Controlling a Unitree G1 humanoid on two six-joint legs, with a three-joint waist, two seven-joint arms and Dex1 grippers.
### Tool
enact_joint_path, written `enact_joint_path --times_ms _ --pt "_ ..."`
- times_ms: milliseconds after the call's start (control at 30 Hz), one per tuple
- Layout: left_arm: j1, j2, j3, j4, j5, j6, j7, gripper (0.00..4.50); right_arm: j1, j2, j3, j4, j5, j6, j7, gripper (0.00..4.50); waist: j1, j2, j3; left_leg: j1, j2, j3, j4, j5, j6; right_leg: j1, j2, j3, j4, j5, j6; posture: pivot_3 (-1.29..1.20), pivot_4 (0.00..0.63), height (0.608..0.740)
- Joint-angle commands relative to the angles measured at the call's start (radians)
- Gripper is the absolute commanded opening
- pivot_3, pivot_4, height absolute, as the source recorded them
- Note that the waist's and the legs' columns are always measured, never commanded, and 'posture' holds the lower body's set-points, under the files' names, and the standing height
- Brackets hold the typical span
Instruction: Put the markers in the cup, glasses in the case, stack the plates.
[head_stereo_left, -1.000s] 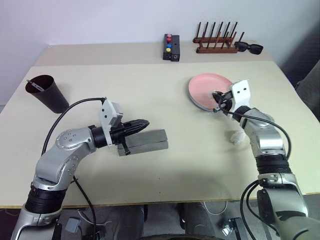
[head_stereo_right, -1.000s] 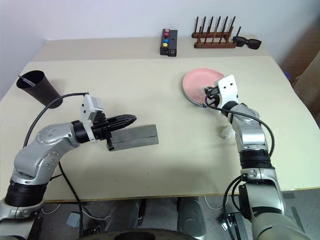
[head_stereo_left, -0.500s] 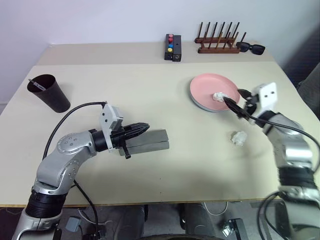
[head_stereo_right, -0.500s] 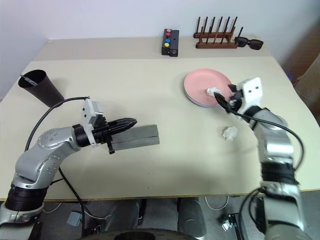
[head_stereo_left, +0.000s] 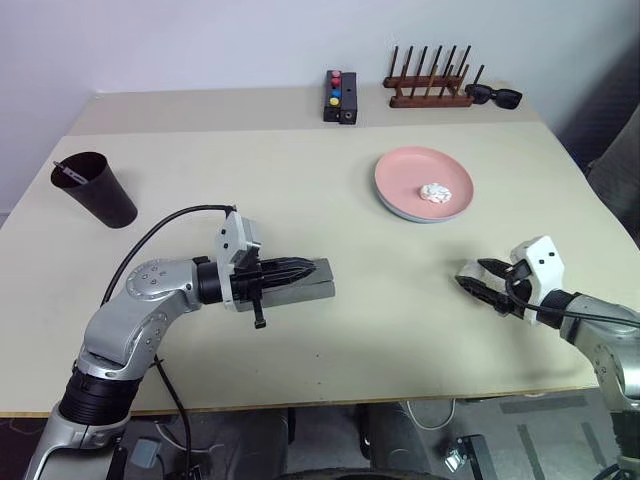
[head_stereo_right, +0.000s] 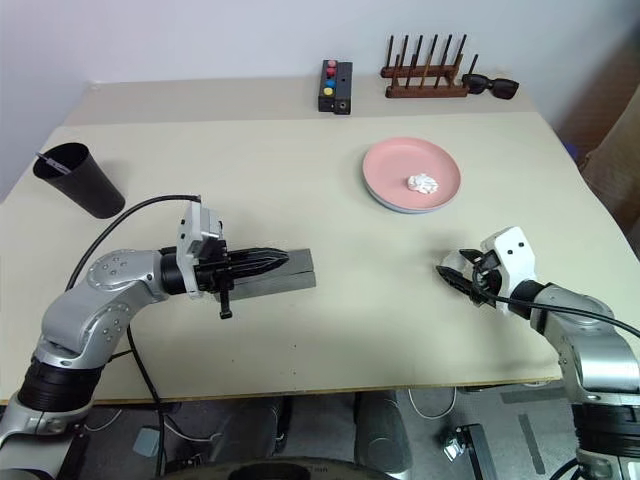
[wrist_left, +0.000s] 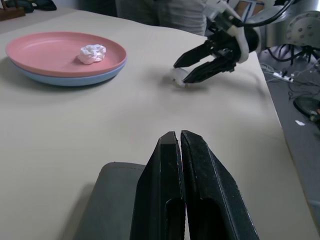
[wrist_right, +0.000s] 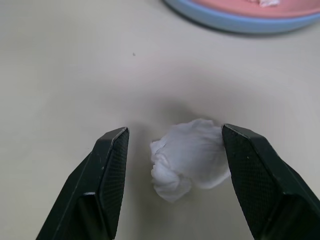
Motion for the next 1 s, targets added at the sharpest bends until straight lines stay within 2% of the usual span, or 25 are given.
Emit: enact_joint_path --times_ms 33,167,200,333,467,600,867,967,1000 --pt "-0.003 0.006 0.015 -0.015 -0.011 -0.015 -0.008 0.06 -0.022 -0.003 0.001 -0.004 -0.011 0.019 -0.019 2.14 0.0 0.0 0.0 0.0 0.0 0.0 0.0 0.0 0.0 0.0 0.0 0.0 0.0 0.0 0.0 0.0 0.15 0.734" --pt "0.01 0.006 0.022 -0.017 -0.008 -0.021 -0.003 0.06 -0.027 -0.013 0.005 0.002 -0.023 0.015 -0.013 0.05 0.0 0.0 0.0 0.0 0.0 0.0 0.0 0.0 0.0 0.0 0.0 0.0 0.0 0.0 0.0 0.0 0.15 0.734" --pt "0.015 0.006 0.027 -0.015 -0.005 -0.025 0.0 0.06 -0.041 -0.013 0.005 0.001 -0.03 0.001 -0.015 0.02 -0.001 0.0 0.0 0.0 0.0 0.0 0.0 0.0 0.0 0.0 0.0 0.0 0.0 0.0 0.0 0.0 0.15 0.734" --pt "0.027 0.002 0.053 0.002 0.009 -0.052 0.021 0.06 -0.127 0.014 0.001 -0.016 -0.026 -0.044 -0.033 0.02 -0.005 0.0 0.0 0.0 0.0 0.0 0.0 0.0 0.0 0.0 0.0 0.0 0.0 0.0 0.0 0.0 0.15 0.734" --pt "0.028 -0.006 0.097 0.04 0.007 -0.073 0.054 0.06 -0.285 0.077 0.034 0.053 -0.068 -0.11 -0.105 0.02 -0.007 0.0 0.0 0.001 0.0 0.0 0.0 0.0 0.0 0.0 0.0 0.0 0.0 0.0 0.0 0.0 0.15 0.734" --pt "0.009 -0.017 0.132 0.04 -0.015 -0.071 0.088 0.06 -0.472 0.175 0.091 0.272 -0.144 -0.208 -0.189 0.02 -0.005 -0.001 0.0 0.0 0.0 0.0 0.0 0.0 0.0 -0.001 0.0 0.0 0.0 0.0 0.0 0.0 0.15 0.734" --pt "0.034 -0.017 0.143 -0.008 -0.019 -0.059 0.126 0.06 -0.615 0.24 0.132 0.634 -0.205 -0.389 -0.181 0.02 -0.005 -0.001 0.0 -0.002 -0.001 -0.001 -0.002 0.0 0.0 -0.002 0.0 0.0 -0.001 0.002 0.004 0.0 0.15 0.734" --pt "0.057 -0.013 0.163 -0.023 -0.024 -0.06 0.139 0.06 -0.627 0.231 0.122 0.658 -0.195 -0.422 -0.157 0.83 -0.01 0.0 0.001 -0.001 -0.001 -0.001 -0.002 0.0 0.0 -0.002 0.0 0.0 0.0 0.002 0.004 0.0 0.15 0.734" --pt "0.064 -0.011 0.168 -0.024 -0.025 -0.063 0.141 0.06 -0.623 0.225 0.116 0.649 -0.192 -0.431 -0.152 1.33 -0.011 0.0 0.001 -0.001 -0.001 -0.001 -0.002 0.0 0.0 -0.002 0.0 0.0 0.0 0.002 0.004 0.0 0.15 0.734"
